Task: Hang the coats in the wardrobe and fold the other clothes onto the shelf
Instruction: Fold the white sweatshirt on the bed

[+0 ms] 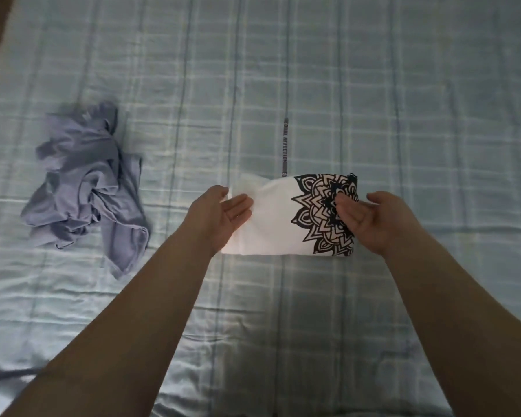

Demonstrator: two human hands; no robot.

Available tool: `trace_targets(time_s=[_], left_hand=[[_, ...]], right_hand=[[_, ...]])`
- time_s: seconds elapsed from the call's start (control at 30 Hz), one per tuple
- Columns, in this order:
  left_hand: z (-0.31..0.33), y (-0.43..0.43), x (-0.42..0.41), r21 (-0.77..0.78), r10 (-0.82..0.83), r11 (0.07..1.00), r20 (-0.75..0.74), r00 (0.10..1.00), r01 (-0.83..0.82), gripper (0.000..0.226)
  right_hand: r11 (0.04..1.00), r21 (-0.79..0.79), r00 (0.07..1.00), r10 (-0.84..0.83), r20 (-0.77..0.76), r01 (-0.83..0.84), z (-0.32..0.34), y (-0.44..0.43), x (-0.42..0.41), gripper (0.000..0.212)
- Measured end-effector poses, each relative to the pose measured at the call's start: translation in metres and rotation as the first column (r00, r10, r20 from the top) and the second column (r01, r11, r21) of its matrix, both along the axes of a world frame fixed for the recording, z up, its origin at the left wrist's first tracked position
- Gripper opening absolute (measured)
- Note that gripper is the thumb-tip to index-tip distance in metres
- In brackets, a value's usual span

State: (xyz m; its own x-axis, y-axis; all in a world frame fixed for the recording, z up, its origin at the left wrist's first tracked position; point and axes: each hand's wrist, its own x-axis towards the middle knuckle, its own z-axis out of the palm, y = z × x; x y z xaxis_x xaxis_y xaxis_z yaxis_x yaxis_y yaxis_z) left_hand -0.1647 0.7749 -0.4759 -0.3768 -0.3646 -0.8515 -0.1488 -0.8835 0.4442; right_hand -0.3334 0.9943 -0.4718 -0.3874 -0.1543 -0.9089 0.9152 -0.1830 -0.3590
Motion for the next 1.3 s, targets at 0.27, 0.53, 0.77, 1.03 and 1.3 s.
trace_targets(time_s=[0.27, 0.53, 0.77, 1.03, 1.3], left_hand=[[-0.044, 0.053, 0.023, -0.657, -0.44, -0.562, 0.752, 0.49, 0.503, 0.054], [-0.076, 0.062, 0.006, -0.335, -0.217, -0.621, 0.942, 0.254, 0.708, 0.063], [-0.081, 0.069, -0.009, -0.251, -0.242, -0.489, 0.959, 0.146, 0.836, 0.068], [-0.033, 0.049, 0.005, -0.515, -0.189, 0.157, 0.822, 0.538, 0.842, 0.072], [-0.043, 0.034, 0.02, -0.16, -0.374, 0.842, 0.515, 0.771, 0.515, 0.097]], right_hand=[[0.354, 0.929, -0.291, 0.882, -0.371, -0.111, -0.021, -0.001, 0.05, 0.044], [-0.06, 0.998, -0.468, 0.882, 0.053, 0.0, -0.078, 0.007, 0.057, 0.062], [-0.084, 0.995, -0.416, 0.908, 0.051, -0.06, -0.086, -0.001, 0.052, 0.066], [0.563, 0.8, 0.259, 0.82, -0.51, -0.207, -0.041, 0.018, 0.045, 0.048], [0.591, 0.573, 0.662, 0.742, -0.108, -0.568, -0.062, 0.025, 0.026, 0.095]])
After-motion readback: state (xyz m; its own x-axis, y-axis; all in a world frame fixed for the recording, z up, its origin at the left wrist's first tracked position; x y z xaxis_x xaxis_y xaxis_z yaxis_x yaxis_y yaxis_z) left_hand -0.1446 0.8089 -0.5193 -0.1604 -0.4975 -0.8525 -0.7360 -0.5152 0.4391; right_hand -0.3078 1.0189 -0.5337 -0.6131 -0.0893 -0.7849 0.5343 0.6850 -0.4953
